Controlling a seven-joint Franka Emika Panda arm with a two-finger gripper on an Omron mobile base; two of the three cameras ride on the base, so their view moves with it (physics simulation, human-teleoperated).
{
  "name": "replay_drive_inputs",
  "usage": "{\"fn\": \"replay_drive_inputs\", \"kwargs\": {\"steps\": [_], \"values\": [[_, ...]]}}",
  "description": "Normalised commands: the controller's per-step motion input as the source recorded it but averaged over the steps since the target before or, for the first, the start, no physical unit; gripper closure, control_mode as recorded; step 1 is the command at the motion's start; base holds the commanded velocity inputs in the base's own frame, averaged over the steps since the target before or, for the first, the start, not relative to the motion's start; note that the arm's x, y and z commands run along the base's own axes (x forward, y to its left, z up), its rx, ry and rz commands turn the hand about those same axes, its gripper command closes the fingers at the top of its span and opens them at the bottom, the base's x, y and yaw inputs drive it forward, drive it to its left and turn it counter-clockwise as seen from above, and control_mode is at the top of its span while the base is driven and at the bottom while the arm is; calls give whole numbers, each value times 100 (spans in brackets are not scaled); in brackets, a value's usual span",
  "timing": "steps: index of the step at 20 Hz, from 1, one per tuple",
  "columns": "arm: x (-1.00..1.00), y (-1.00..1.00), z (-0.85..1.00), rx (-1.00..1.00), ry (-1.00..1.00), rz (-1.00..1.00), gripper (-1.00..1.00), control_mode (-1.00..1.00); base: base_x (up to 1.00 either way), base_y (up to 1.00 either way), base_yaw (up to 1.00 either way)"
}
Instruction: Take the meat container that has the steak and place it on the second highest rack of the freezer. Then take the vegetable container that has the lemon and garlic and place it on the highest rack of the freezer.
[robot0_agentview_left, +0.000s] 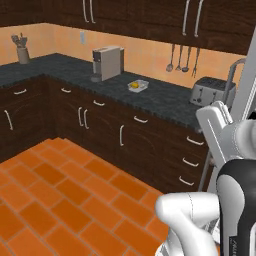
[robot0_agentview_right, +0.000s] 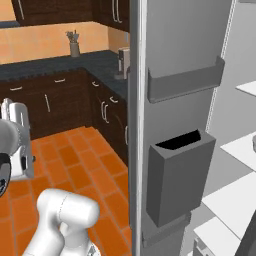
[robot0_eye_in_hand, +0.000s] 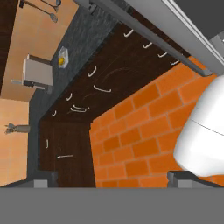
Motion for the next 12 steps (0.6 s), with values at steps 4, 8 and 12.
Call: {"fn": "replay_drive_inputs", "kwargs": {"steps": [4, 8, 12], "values": [[0, 0, 0, 0, 0, 0, -100, 100, 96, 78, 31], [0, 0, 0, 0, 0, 0, -100, 100, 45, 52, 53], [0, 0, 0, 0, 0, 0, -100, 100, 10, -37, 82]]}}
